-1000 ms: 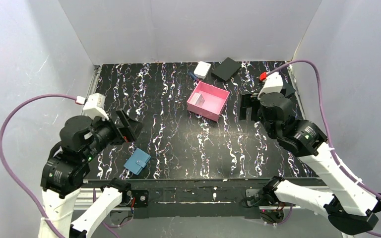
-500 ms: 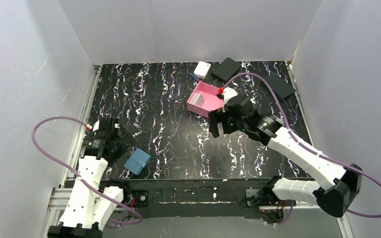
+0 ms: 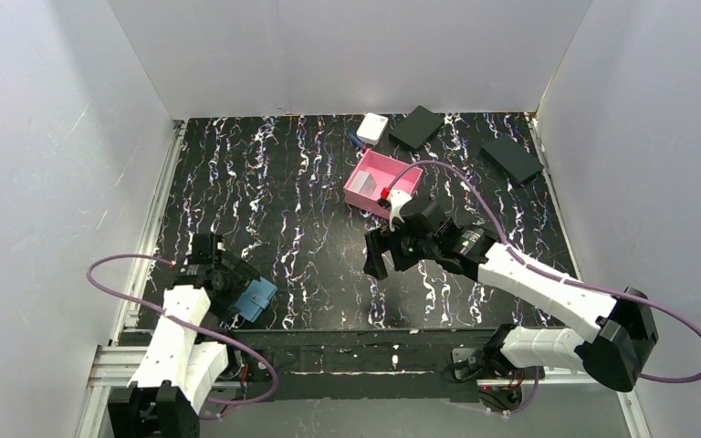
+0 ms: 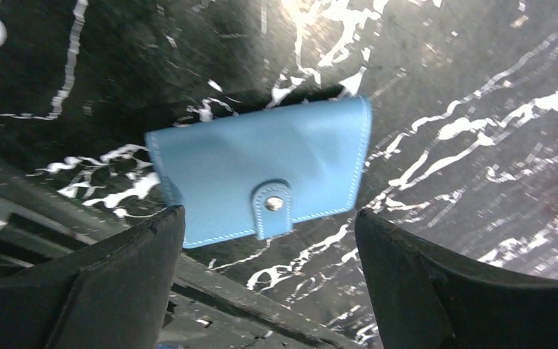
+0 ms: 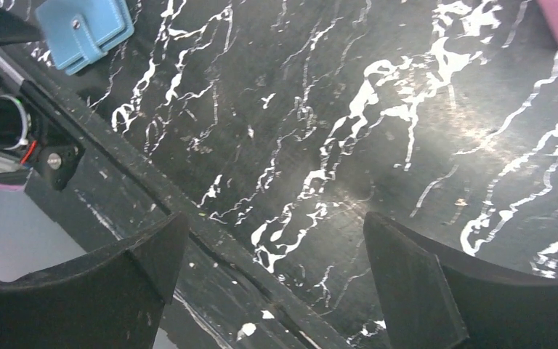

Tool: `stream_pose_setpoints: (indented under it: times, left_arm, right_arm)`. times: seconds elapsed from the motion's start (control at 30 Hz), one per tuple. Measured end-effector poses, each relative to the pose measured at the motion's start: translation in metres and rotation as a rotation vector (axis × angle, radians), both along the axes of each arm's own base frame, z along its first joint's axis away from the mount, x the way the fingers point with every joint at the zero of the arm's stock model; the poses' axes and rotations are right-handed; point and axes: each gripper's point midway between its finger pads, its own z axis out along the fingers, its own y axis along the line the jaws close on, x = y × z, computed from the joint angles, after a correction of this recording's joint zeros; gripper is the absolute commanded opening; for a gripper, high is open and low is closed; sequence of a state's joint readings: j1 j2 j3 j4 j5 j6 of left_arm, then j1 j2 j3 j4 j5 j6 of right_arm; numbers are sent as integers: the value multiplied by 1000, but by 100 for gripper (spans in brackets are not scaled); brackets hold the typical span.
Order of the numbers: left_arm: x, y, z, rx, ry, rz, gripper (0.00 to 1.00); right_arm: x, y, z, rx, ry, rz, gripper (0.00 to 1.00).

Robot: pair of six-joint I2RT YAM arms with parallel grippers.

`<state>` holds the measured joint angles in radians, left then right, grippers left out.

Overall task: Put the credit cards into the card holder
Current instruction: Move the credit card to the center of the board.

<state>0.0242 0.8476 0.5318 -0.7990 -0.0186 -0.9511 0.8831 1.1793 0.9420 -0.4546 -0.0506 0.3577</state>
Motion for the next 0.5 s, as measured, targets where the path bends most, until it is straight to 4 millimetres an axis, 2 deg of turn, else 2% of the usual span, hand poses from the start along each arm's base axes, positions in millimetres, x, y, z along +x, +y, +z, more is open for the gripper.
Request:
stream_pose_setpoints:
  times: [0.17, 0.33, 0.43, 0.5]
  left_arm:
    - [4, -19, -4, -111, -72, 13, 79]
    - [10, -35, -11, -213, -102, 23, 72]
    - [19, -52, -9, -280, -148, 5, 71]
    - [26, -70, -8, -330, -180, -24, 70]
  right_arm:
    - [-12, 13, -12, 20, 37, 29, 100]
    - [-15, 24, -17, 32, 58, 38, 100]
    - [-15, 28, -17, 46, 62, 31, 100]
    - [-13, 30, -16, 54, 63, 19, 100]
